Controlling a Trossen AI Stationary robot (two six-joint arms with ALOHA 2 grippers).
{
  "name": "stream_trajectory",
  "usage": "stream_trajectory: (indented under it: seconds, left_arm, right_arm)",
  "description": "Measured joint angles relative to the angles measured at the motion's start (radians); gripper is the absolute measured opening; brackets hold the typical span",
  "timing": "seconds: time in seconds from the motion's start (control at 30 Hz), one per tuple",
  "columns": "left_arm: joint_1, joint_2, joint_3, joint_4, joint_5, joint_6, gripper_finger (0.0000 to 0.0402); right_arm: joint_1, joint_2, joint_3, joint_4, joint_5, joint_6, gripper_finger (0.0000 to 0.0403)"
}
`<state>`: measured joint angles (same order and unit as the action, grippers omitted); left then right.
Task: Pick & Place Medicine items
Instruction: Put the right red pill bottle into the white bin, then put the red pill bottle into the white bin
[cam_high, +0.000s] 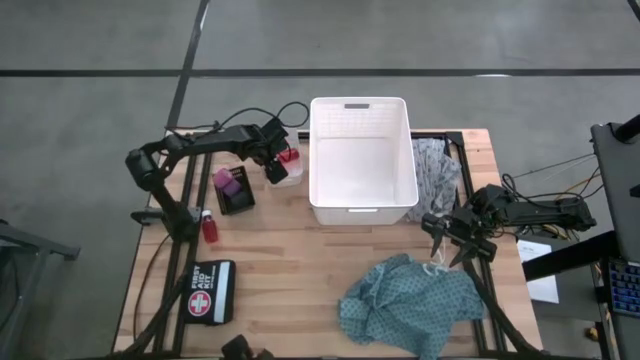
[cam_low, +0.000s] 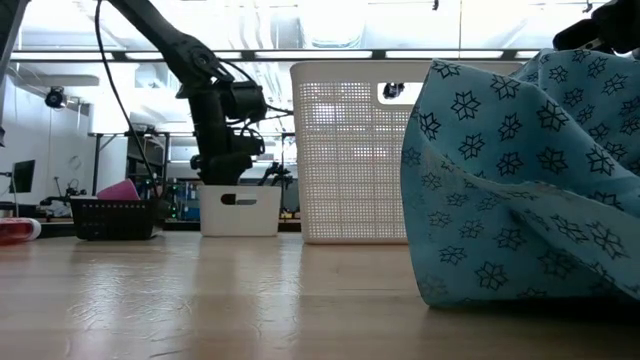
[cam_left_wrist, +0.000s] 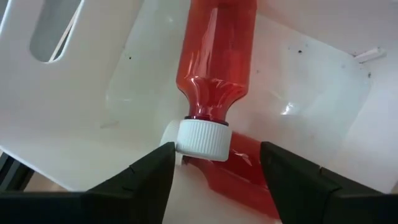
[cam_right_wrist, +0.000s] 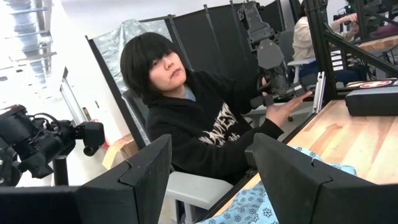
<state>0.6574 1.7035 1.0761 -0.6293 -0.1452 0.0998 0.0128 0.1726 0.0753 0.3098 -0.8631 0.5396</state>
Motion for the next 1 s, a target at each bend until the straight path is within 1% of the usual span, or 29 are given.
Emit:
stream_trajectory:
  seconds: [0.17, 0.37, 0.53, 0.7, 0.83, 1.0]
  left_arm:
    - [-0.004, -0.003, 0.030, -0.011, -0.001, 0.001, 0.0242]
    - [-0.021, -0.005, 0.112, -0.124, -0.004, 0.000, 0.0241]
    - [-0.060, -0.012, 0.178, -0.180, -0.005, -0.020, 0.0240]
    - [-0.128, -0.037, 0.217, -0.233, -0.046, -0.078, 0.0239]
    - [-0.198, -0.075, 0.223, -0.286, -0.074, -0.124, 0.0239]
    - [-0.287, -0.128, 0.223, -0.399, -0.102, -0.215, 0.0239]
  right_arm:
    - [0.000, 0.000, 0.000, 0.000, 0.000, 0.000, 0.0224]
    - [0.000, 0.000, 0.000, 0.000, 0.000, 0.000, 0.0224]
    - [0.000, 0.000, 0.000, 0.000, 0.000, 0.000, 0.0224]
    - [0.000, 0.000, 0.000, 0.000, 0.000, 0.000, 0.0224]
    - [0.000, 0.000, 0.000, 0.000, 0.000, 0.000, 0.0224]
    - [0.000, 0.000, 0.000, 0.000, 0.000, 0.000, 0.0224]
